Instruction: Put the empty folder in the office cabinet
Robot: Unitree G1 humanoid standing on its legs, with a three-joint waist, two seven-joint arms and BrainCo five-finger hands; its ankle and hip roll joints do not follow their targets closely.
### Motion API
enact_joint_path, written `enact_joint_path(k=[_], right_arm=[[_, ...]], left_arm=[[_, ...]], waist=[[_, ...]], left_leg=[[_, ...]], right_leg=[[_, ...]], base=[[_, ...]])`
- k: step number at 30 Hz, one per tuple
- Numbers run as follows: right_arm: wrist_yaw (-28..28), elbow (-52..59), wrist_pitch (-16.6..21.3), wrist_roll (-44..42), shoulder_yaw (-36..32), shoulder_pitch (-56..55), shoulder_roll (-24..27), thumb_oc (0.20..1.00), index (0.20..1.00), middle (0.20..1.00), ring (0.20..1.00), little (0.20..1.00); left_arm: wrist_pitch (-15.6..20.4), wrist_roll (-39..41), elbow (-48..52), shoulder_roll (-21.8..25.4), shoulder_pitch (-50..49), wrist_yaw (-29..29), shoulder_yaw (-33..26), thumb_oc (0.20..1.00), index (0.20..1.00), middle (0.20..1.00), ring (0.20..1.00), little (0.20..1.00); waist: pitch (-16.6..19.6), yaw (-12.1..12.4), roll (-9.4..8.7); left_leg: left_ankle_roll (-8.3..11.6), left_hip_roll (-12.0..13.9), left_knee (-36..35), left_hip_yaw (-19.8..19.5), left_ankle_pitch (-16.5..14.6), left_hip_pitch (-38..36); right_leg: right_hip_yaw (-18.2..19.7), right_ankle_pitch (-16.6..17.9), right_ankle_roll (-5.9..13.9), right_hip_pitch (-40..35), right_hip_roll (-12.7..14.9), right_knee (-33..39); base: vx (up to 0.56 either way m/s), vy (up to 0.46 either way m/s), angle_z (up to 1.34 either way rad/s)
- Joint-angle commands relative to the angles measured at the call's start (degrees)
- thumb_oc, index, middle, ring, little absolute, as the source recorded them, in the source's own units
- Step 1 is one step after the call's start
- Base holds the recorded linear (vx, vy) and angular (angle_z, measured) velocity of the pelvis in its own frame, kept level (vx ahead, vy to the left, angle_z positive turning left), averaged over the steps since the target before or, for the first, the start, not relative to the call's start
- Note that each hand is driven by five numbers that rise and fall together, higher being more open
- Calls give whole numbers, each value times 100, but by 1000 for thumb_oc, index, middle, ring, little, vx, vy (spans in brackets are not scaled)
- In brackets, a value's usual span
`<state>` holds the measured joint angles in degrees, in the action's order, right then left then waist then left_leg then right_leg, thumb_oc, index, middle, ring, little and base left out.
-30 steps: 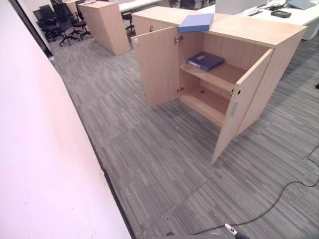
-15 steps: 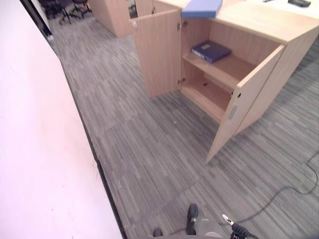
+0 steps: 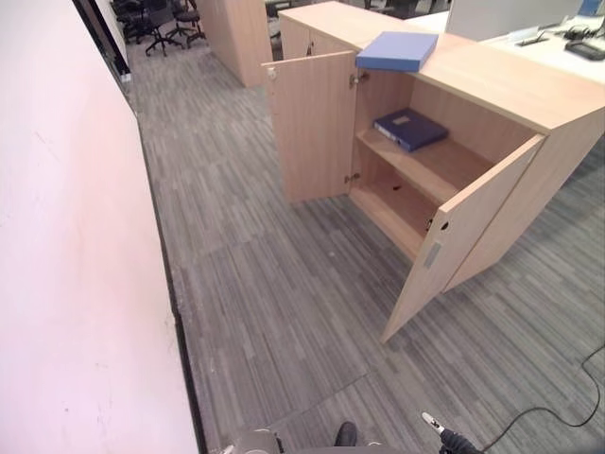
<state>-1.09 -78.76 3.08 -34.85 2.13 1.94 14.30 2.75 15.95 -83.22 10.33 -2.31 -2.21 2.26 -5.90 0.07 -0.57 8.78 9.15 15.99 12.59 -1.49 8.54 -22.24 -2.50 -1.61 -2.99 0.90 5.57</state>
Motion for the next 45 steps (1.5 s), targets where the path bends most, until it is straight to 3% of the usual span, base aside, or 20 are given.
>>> enact_joint_path(k=[1,2,5,13,16,19,20,22,23,24,26,27,28,29,30,32,35,38,44,45], right_arm=[[34,1,52,57,-152,77,147,1000,1000,1000,1000,1000],[34,-19,38,147,-169,30,163,1000,1000,1000,1000,1000],[52,-45,23,237,-203,-14,186,1000,1000,1000,1000,1000],[24,-133,12,333,-299,-150,92,1000,1000,1000,1000,1000],[10,-164,-34,380,-321,-163,33,1000,1000,1000,1000,1000],[-13,-90,-42,407,-342,-110,-20,1000,1000,1000,1000,1000],[-13,-90,-42,408,-343,-109,-19,1000,1000,1000,1000,1000],[-55,-32,-54,469,-419,-90,7,1000,1000,1000,1000,1000],[-55,-31,-54,470,-419,-91,7,1000,1000,1000,1000,1000],[-78,38,-72,496,-444,-55,48,1000,1000,1000,1000,1000],[-74,113,-52,476,-440,-36,51,1000,1000,1000,1000,1000],[-137,213,-13,428,-252,29,-10,1000,1000,1000,1000,1000],[-138,210,-12,426,-247,35,-5,1000,1000,1000,1000,1000],[-143,241,-1,397,-181,96,-19,1000,1000,1000,1000,1000],[-138,252,7,364,-181,127,-17,1000,1000,1000,1000,1000],[-153,224,15,226,-163,222,9,1000,1000,1000,1000,1000],[-134,179,22,200,-232,212,39,1000,1000,1000,1000,1000],[-134,126,15,190,-291,153,45,1000,1000,1000,1000,1000],[-104,-19,12,222,-277,13,69,1000,1000,1000,1000,1000],[-78,-43,22,213,-292,-6,85,1000,1000,1000,1000,1000]], left_arm=[[45,17,-57,-17,-10,-81,206,1000,1000,1000,1000,1000],[58,97,-50,-20,-37,-98,160,1000,1000,1000,1000,1000],[60,217,-79,-37,-96,-109,67,1000,1000,1000,1000,1000],[33,223,-152,-51,-186,-94,-52,1000,1000,1000,1000,1000],[40,166,-147,-5,-145,-96,-62,1000,1000,1000,1000,1000],[49,81,-151,48,-96,-105,-38,1000,1000,1000,1000,1000],[49,81,-152,47,-95,-105,-38,1000,1000,1000,1000,1000],[52,-35,-197,43,-86,-71,-19,1000,1000,1000,1000,1000],[52,-35,-197,44,-86,-71,-19,1000,1000,1000,1000,1000],[12,-127,-210,59,-75,-49,-2,1000,1000,1000,1000,1000],[-26,-227,-228,93,-101,-15,34,1000,1000,1000,1000,1000],[-31,-285,-232,158,-139,16,49,1000,1000,1000,1000,1000],[-31,-285,-233,153,-135,16,43,1000,1000,1000,1000,1000],[-11,-271,-213,147,-128,22,90,1000,1000,1000,1000,1000],[-18,-278,-205,146,-138,47,84,1000,1000,1000,1000,1000],[-12,-380,-200,108,-191,86,126,1000,1000,1000,1000,1000],[-13,-486,-220,111,-188,120,121,1000,1000,1000,1000,1000],[-32,-539,-247,129,-199,129,83,1000,1000,1000,1000,1000],[-24,-554,-256,83,-215,118,73,1000,1000,1000,1000,1000],[-9,-531,-238,66,-168,97,88,1000,1000,1000,1000,1000]], waist=[[-296,132,134],[-334,198,211],[-329,311,297],[-28,402,386],[38,437,294],[127,484,174],[147,487,178],[255,530,202],[253,535,194],[221,541,261],[146,543,293],[-39,381,466],[-42,391,472],[-173,304,537],[-251,286,543],[-386,99,435],[-398,-9,313],[-318,-27,292],[-105,-42,323],[-63,-64,344]], left_leg=[[-330,-5,-468,-93,497,30],[-212,158,-1063,-190,972,159],[-122,396,-1750,-353,1306,221],[27,491,-2010,-217,1535,-1],[-100,321,-1676,-213,1309,91],[-356,-81,-1318,-179,854,146],[-360,-78,-1317,-179,860,170],[-640,-575,-1372,-86,557,-37],[-645,-584,-1378,-77,557,-43],[-898,-984,-1597,-99,414,-366],[-1050,-1301,-1872,-199,222,-764],[-1171,-1291,-1965,-353,62,-1176],[-1157,-1275,-1963,-341,53,-1177],[-1154,-1235,-1936,-410,39,-1268],[-1152,-1242,-1897,-471,2,-1318],[-1119,-1381,-1881,-636,-129,-1627],[-1068,-1458,-1929,-757,-281,-1858],[-1008,-1406,-1973,-787,-456,-2036],[-922,-1194,-1978,-809,-743,-2296],[-829,-1034,-1928,-774,-868,-2358]], right_leg=[[211,-177,456,-401,367,-248],[267,-294,502,-584,380,-288],[391,-468,564,-834,409,-351],[361,-518,723,-1192,479,-172],[318,-441,865,-1251,764,-169],[276,-228,1150,-1136,1305,-346],[278,-217,1150,-1113,1301,-343],[167,255,1350,-872,1993,-931],[175,252,1356,-867,2007,-940],[153,866,1234,-556,2550,-1752],[114,1168,1195,-366,2925,-2512],[261,571,883,282,2278,-3009],[276,537,862,304,2267,-3041],[337,267,746,639,1834,-2913],[342,224,781,690,1654,-2657],[110,746,871,1112,953,-1228],[-233,1148,1006,1268,756,-484],[-464,1188,1078,1178,621,-134],[-482,1003,920,913,487,-130],[-492,864,865,913,447,-256]], base=[[221,190,0],[329,203,-20],[272,159,-17],[193,165,-11],[195,249,21],[178,327,21],[176,388,24],[191,434,7],[176,511,12],[208,491,16],[349,598,17],[324,396,9],[316,258,-22],[87,-8,5],[128,-10,12],[260,-52,51],[217,-40,73],[304,-91,61],[279,-123,0],[171,-109,26]])
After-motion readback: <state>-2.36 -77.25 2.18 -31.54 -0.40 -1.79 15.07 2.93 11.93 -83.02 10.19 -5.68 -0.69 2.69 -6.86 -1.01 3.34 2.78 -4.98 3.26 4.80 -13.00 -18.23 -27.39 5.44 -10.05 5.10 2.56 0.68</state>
